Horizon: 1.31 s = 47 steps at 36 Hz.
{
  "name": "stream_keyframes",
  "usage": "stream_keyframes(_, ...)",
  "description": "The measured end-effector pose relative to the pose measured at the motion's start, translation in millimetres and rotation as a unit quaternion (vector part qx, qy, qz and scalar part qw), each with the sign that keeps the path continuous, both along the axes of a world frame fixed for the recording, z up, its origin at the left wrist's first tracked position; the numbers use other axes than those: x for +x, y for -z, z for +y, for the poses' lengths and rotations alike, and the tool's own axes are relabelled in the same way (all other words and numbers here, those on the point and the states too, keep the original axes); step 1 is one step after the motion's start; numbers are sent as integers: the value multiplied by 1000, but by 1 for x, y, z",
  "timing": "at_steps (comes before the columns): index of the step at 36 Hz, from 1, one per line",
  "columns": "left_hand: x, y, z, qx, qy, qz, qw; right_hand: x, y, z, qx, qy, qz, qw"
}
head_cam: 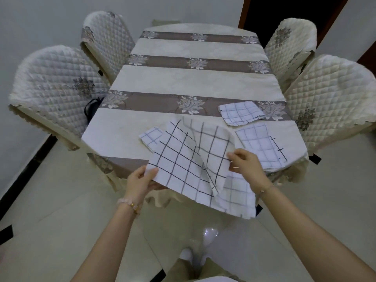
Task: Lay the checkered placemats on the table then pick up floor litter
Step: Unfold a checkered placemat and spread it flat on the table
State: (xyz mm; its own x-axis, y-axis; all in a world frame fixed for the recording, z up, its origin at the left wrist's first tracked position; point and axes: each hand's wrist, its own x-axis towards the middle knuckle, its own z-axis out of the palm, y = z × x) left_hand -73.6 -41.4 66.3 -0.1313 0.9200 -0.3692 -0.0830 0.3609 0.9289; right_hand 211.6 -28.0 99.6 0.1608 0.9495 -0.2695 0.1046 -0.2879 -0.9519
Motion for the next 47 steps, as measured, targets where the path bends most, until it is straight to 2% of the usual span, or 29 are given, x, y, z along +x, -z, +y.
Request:
stream_keyframes(4, -26, -8, 15, 25, -51, -6, 998, 22, -13, 11, 7, 79, 24, 997)
stream_keyframes(8, -44, -23, 31, 42, -88, -63, 993, 40, -27, 21, 33, 114, 42, 992)
stream_keyframes(10, -48, -31, 39, 66, -101, -63, 991, 48, -31, 26, 44, 137, 36, 989)
stream_keyframes(13, -52, -40, 52, 101, -136, -10, 985, 60, -34, 30, 67, 177, -41, 981)
stream_keyframes(16, -53, -49, 61, 137, -143, 83, 977, 69, -38, 28, 96, 198, -104, 970)
stream_keyframes(19, -50, -55, 69, 177, -147, 154, 961, 79, -42, 23, 105, 199, -128, 966)
stream_keyframes(22, -49, -63, 77, 200, -105, 199, 954, 89, -48, 16, 106, 201, -136, 964)
stream_keyframes(26, -42, -77, 87, 220, -84, 227, 945, 105, -57, 7, 111, 208, -126, 964)
stream_keyframes(32, -35, -104, 101, 256, -44, 220, 940, 129, -70, -2, 118, 231, -136, 956)
stream_keyframes(36, -26, -100, 102, 232, -24, 226, 946, 130, -64, -7, 123, 249, -141, 950)
stream_keyframes(38, -25, -91, 100, 171, -30, 208, 963, 131, -54, -13, 115, 261, -138, 948)
stream_keyframes(41, -27, -76, 88, 59, 6, 103, 993, 135, -38, -21, 83, 267, -131, 951)
stream_keyframes(44, -29, -57, 71, 3, 77, 66, 995, 141, -23, -28, 42, 281, -116, 952)
stream_keyframes(47, -25, -35, 54, -5, 116, 83, 990, 144, -12, -35, 29, 287, -119, 950)
